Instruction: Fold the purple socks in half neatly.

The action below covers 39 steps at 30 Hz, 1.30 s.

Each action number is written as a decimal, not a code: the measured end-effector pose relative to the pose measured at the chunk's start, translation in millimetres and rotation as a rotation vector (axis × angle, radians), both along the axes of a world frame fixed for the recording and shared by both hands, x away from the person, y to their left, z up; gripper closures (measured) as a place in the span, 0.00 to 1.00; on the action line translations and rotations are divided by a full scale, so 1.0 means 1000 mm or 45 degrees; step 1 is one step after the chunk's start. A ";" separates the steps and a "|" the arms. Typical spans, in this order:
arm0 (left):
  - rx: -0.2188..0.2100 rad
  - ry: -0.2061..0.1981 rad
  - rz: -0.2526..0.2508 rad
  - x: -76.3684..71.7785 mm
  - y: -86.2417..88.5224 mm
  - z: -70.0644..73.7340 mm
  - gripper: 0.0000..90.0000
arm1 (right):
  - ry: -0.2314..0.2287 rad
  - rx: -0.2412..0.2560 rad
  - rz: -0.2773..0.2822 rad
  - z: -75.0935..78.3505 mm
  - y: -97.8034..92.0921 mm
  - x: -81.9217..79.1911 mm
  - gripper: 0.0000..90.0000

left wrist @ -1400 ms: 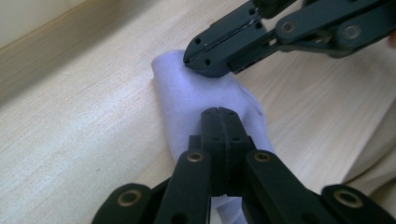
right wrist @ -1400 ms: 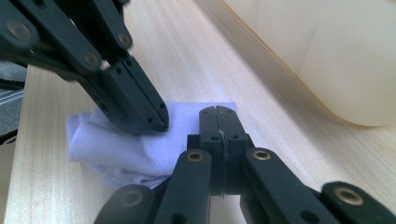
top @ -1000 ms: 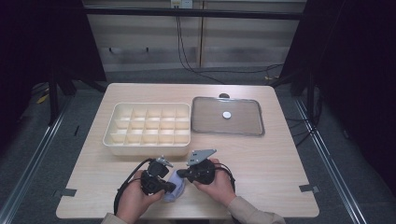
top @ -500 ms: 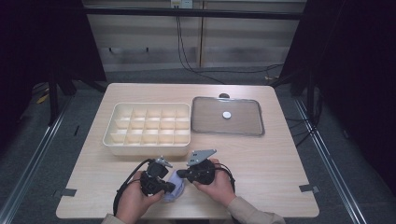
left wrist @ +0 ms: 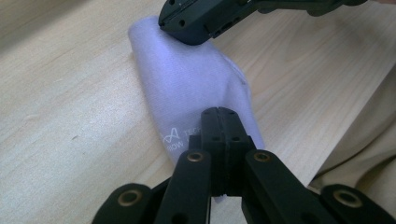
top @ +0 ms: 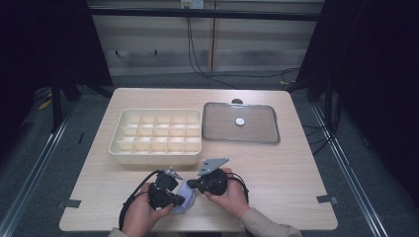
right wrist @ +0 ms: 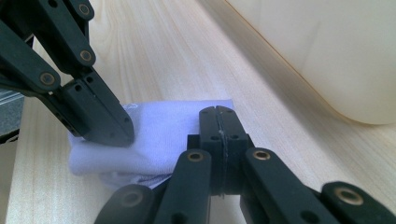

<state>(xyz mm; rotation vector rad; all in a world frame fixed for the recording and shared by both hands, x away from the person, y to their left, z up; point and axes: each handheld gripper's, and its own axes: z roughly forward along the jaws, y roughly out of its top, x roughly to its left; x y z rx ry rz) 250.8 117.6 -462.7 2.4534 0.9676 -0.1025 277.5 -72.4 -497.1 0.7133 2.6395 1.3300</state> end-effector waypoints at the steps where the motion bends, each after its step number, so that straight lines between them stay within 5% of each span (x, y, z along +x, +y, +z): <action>1: -0.005 -0.008 0.000 0.000 0.000 -0.001 1.00 | 0.000 0.001 0.000 0.000 0.000 0.000 1.00; 12: -0.049 0.012 0.040 0.005 0.005 0.008 0.99 | -0.005 0.005 0.000 0.000 0.000 -0.001 1.00; 21: -0.078 0.002 0.084 0.014 0.008 0.019 0.87 | 0.003 -0.002 0.005 0.001 0.001 -0.003 1.00; 39: -0.060 0.031 0.105 0.019 0.003 0.009 0.66 | -0.010 -0.009 0.006 0.001 0.002 -0.004 1.00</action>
